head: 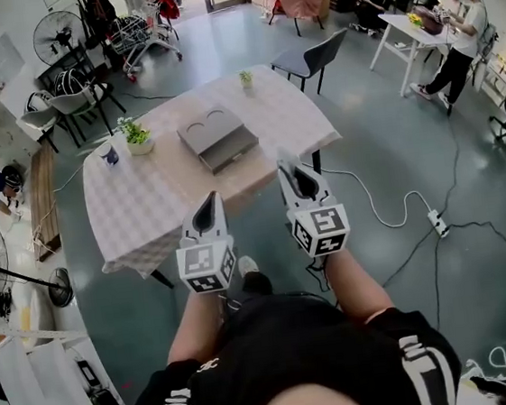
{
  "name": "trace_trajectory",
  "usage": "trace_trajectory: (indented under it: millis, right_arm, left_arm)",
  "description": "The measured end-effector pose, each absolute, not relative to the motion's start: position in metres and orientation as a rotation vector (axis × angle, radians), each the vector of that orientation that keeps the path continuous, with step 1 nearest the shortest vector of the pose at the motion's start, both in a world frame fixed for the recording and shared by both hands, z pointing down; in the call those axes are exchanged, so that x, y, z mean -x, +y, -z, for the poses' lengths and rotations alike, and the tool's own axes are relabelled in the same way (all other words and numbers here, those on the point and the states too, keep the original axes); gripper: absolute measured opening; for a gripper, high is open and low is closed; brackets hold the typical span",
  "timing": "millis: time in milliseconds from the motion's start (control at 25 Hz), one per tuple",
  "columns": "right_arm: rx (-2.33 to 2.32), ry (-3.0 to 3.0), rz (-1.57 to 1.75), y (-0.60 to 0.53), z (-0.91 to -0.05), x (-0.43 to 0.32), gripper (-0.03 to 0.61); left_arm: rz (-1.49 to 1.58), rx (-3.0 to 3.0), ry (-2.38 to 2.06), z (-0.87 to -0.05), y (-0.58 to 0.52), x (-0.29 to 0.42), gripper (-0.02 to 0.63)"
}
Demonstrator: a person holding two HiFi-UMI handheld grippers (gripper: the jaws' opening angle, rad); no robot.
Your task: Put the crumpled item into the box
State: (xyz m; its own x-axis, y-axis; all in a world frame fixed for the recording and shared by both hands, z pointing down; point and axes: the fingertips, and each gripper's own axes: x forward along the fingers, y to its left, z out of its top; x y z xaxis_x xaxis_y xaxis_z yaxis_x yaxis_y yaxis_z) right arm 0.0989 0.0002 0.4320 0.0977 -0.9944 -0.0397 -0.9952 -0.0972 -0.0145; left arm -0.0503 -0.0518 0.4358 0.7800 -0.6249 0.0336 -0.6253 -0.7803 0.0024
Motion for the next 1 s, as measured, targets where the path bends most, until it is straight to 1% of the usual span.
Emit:
trace_trajectory:
  millis: [240,640,840,1000]
  right_arm:
    - [2.294,2.112,-0.003,-0.082,-0.424,-0.116,0.081]
    - [2.313,2.14,0.037,-0.224,-0.418,-0.145,0.081]
    - [2.311,2.141,0.05,-0.268,-0.413,-0.152,0.081]
    - [2.299,2.145,0.08,-0.286,-0.419,-0.165,0.081]
  left_arm:
    - [-0.043,-2.961,-1.041,-0.419,-0.133,0.03,0.003]
    - [-0.051,-2.926,-1.012,-0.415,-0.275,-0.001,0.003]
    - [-0.055,-2.923,-1.02,-0.408,-0.323,-0.006,0.003]
    - [-0.09,-2.917,-1.039,-0.414,-0.34,-0.016,0.003]
